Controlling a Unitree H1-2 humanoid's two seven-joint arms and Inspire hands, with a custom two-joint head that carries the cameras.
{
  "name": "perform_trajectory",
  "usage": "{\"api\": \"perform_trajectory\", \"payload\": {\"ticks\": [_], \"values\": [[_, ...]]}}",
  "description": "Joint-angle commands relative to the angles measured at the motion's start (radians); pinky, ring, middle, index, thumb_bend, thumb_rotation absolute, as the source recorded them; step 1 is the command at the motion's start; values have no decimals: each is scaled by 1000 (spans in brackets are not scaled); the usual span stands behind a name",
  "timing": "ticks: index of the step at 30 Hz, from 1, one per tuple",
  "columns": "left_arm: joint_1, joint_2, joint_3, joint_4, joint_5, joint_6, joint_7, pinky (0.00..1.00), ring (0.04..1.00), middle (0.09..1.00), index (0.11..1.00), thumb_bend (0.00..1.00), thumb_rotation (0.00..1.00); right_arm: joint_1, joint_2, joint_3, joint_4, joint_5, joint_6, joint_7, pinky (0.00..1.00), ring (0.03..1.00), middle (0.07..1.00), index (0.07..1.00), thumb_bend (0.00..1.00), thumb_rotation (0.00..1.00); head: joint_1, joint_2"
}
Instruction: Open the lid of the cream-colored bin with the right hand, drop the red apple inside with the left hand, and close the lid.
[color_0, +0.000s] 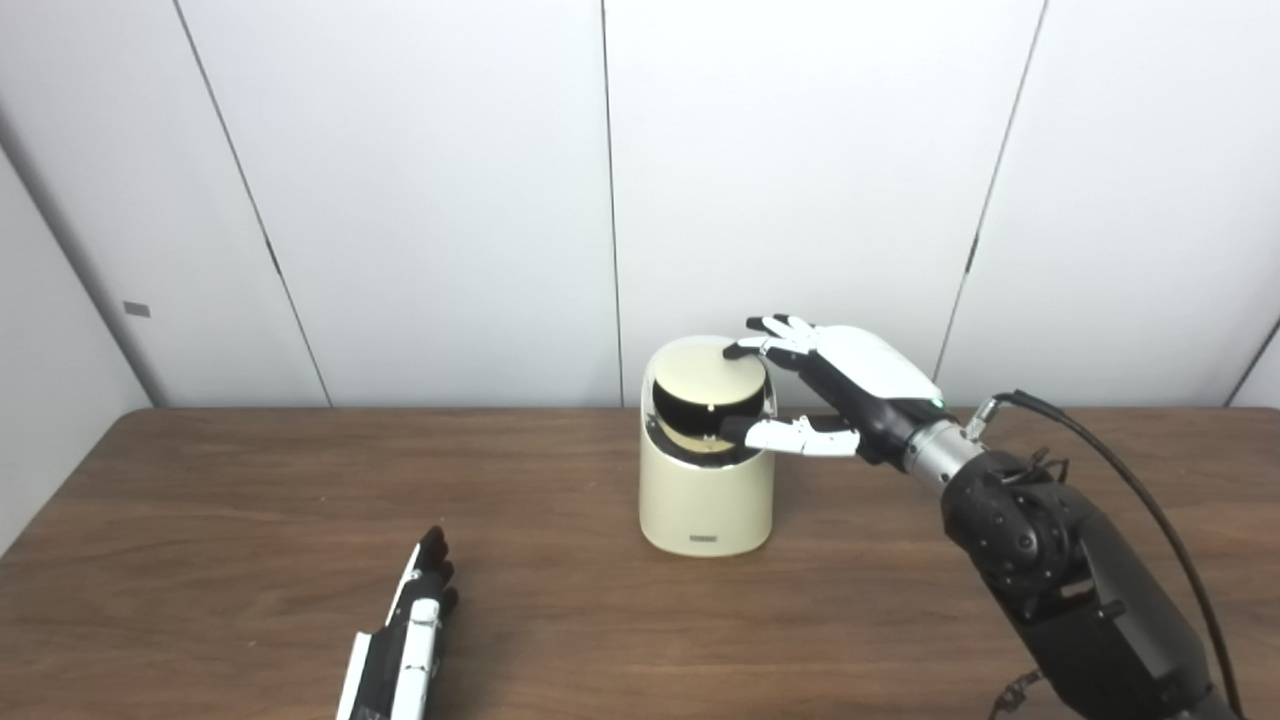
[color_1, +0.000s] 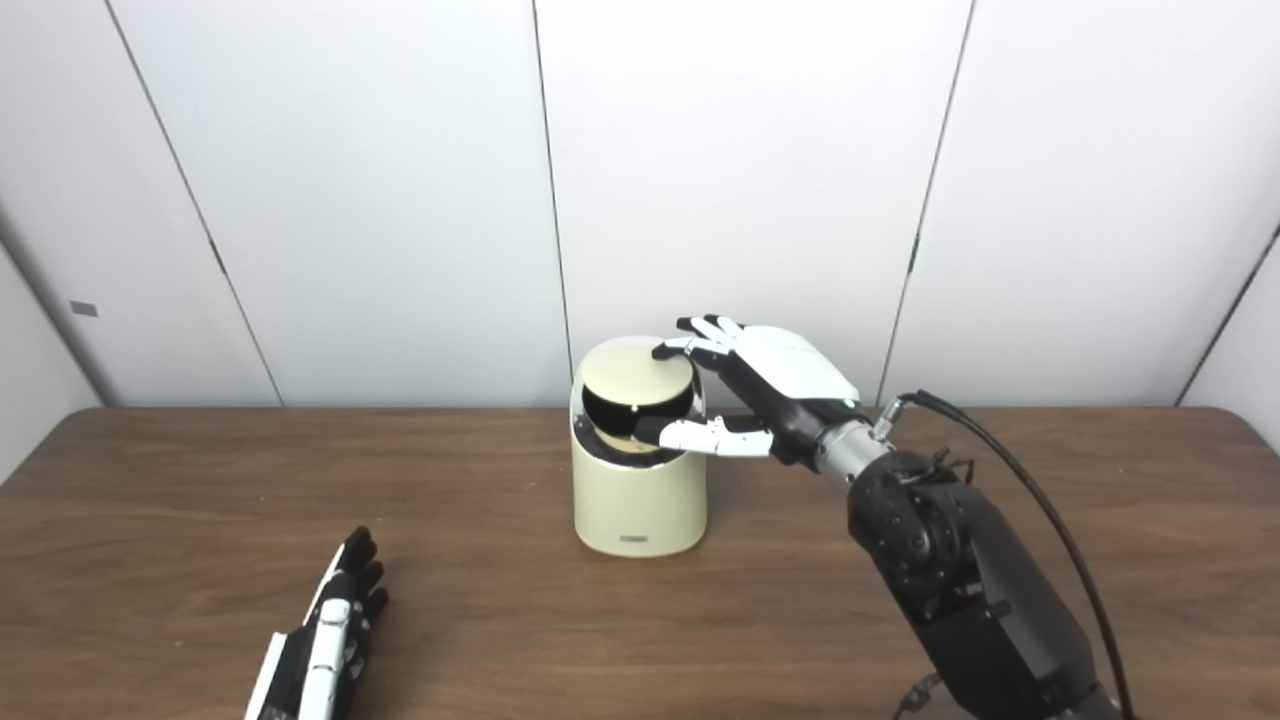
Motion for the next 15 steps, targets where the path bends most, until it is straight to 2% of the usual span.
{"api": "perform_trajectory", "payload": {"ticks": [1,9,15], "values": [[0,-2,-9,1,8,17,1,1000,1000,1000,1000,455,853,-10,-14,-7,-28,-4,-13,4,1000,1000,961,833,625,953,0,0],[1,-5,-6,0,16,-2,14,1000,1000,1000,1000,493,820,7,-14,-1,-35,-15,-18,6,1000,1000,967,832,628,956,6,16],[-2,-6,-6,5,2,3,16,1000,1000,1000,1000,502,769,17,-17,9,-41,-35,-48,-5,1000,1000,958,825,638,924,12,23]]}}
